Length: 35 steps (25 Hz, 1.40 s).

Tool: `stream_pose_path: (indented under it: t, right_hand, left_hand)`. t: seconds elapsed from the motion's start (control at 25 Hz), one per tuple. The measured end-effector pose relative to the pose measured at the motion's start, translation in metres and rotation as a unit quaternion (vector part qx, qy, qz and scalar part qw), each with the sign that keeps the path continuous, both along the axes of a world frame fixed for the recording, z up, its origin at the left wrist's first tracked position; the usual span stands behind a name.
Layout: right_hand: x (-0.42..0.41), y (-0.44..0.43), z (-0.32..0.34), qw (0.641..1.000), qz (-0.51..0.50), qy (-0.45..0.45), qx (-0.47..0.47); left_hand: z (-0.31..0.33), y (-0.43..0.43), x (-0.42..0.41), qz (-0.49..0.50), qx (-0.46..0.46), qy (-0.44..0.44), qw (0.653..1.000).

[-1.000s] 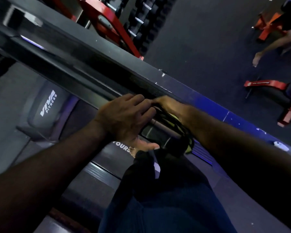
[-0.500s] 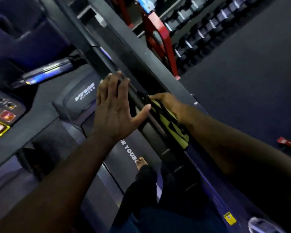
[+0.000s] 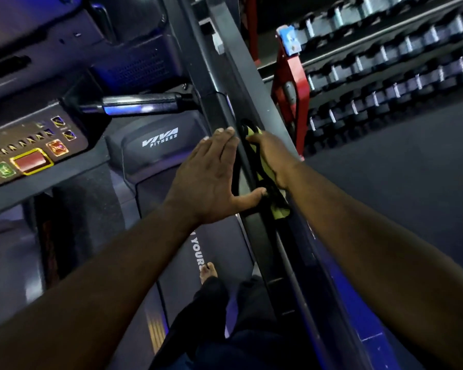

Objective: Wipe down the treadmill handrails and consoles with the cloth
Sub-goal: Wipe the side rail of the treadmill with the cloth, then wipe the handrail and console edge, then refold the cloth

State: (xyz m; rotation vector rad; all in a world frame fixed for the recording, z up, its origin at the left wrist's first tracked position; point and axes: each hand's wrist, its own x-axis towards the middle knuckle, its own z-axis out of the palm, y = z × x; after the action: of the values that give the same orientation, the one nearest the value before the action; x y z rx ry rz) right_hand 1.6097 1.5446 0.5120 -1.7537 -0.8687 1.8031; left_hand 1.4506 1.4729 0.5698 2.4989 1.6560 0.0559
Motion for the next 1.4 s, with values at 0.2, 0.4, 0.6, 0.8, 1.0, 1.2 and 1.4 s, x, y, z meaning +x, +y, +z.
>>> stream_pose_path:
  t: [0.2,0.4,0.6,0.8,1.0,1.2,1.4]
  right_hand:
    - [0.005,-0.029,0.038,0.97,-0.006,-0.103,0.218]
    - [-0.03,-0.049,0.057,0.766,0.199,-0.42,0.444]
    - [-0.06,-0.051,0.067,0.656,0.269,-0.559,0.431]
    - [-0.127,-0.024,0.08,0.713,0.222,-0.508,0.429]
    - [-0.214,-0.002,0.099,0.793,0.02,-0.409,0.451]
    - [-0.295,0.017,0.082,0.748,0.079,-0.488,0.443]
    - [-0.303,0.042,0.047,0.644,0.223,-0.55,0.483]
  left_hand:
    - [0.0,0.006,-0.023,-0.032,-0.041,-0.075,0.996]
    - [0.014,0.015,-0.071,-0.032,0.029,-0.119,0.992]
    - [0.02,0.028,-0.143,-0.052,0.035,-0.097,0.993]
    - [0.034,0.05,-0.232,-0.076,0.054,-0.079,0.992]
    - [0.047,0.074,-0.309,-0.083,0.121,-0.078,0.986]
    - [0.06,0.106,-0.358,-0.03,0.111,-0.018,0.993]
    - [0.036,0.132,-0.37,-0.018,-0.023,0.027,0.999]
